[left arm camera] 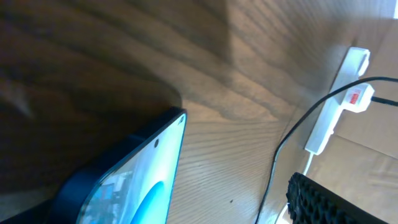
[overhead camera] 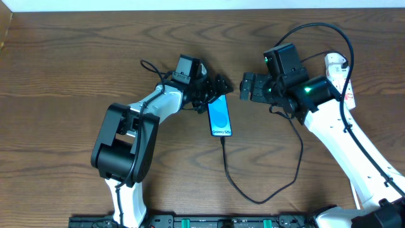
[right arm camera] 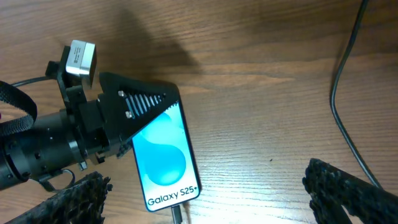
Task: Plug charger to phone and switch on socket
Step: 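Open the left gripper and lift it off the phone, then retract the left gripper and move the right gripper toward the power strip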
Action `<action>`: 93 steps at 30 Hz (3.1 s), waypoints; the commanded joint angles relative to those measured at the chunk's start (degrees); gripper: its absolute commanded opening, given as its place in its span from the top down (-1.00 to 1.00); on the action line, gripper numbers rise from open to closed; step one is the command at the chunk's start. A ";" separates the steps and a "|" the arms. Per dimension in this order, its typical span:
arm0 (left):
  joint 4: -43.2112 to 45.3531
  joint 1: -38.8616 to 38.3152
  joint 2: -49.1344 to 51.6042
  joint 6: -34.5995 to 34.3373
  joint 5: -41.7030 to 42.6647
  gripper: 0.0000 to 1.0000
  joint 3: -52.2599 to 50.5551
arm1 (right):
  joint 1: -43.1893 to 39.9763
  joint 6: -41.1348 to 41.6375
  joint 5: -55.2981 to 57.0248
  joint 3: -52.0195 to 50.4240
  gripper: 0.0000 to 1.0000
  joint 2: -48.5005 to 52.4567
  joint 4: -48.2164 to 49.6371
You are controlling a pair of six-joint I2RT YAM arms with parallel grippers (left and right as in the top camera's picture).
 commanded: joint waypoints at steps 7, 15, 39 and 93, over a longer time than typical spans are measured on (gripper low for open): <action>-4.81 0.35 -1.44 1.27 -9.05 -0.82 -3.15 | 0.39 -0.72 0.83 0.42 -0.98 -0.42 -0.11; -5.86 0.35 -2.89 1.29 -9.22 -0.82 -3.15 | 0.39 -0.72 0.63 0.42 -0.99 -0.42 -0.26; -17.14 3.15 -19.85 24.94 -12.37 -0.82 -3.08 | 0.39 -0.72 0.68 0.42 -0.98 -0.42 -0.48; -39.28 3.80 -47.19 37.94 -37.92 -0.83 -3.15 | -16.50 -14.69 -22.23 2.36 -0.98 -0.44 -0.35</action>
